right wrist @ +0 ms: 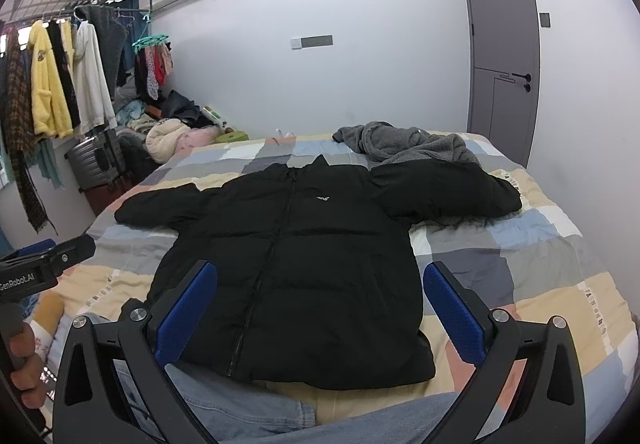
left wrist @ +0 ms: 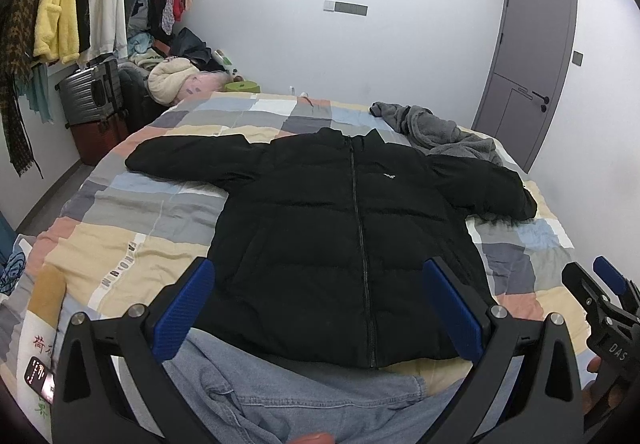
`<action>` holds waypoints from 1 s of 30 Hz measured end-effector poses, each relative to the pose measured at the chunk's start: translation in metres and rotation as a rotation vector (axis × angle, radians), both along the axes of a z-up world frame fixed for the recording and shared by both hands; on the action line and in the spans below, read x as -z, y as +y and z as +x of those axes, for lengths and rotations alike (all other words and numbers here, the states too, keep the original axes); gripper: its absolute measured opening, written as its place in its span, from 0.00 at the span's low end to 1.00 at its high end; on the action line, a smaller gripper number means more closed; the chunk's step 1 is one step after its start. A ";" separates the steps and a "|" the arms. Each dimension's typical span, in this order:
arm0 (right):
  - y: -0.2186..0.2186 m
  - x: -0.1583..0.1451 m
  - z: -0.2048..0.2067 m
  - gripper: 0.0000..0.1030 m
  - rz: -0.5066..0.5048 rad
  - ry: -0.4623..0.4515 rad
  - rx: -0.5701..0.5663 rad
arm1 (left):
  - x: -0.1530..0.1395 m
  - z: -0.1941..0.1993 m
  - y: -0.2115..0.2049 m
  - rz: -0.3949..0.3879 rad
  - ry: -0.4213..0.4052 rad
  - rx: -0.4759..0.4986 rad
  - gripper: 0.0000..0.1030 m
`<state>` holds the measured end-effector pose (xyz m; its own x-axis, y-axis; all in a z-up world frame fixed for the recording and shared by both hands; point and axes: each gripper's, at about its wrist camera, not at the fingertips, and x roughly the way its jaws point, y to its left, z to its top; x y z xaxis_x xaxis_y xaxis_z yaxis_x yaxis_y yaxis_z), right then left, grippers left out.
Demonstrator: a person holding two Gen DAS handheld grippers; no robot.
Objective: Fold large clothes
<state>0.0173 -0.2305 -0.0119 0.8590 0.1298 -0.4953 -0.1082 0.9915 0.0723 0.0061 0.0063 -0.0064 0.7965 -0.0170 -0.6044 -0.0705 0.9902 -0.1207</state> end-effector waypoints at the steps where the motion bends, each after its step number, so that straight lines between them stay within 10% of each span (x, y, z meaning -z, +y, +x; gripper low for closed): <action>1: 0.000 0.000 0.000 1.00 0.000 0.000 0.001 | 0.000 0.000 0.001 -0.003 0.000 0.002 1.00; 30: -0.007 0.007 -0.003 1.00 0.011 0.021 0.024 | 0.009 0.000 -0.001 0.009 0.030 -0.003 1.00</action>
<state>0.0139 -0.2377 -0.0186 0.8511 0.1146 -0.5123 -0.0824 0.9929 0.0852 0.0061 0.0050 -0.0158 0.7779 -0.0094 -0.6284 -0.0767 0.9910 -0.1097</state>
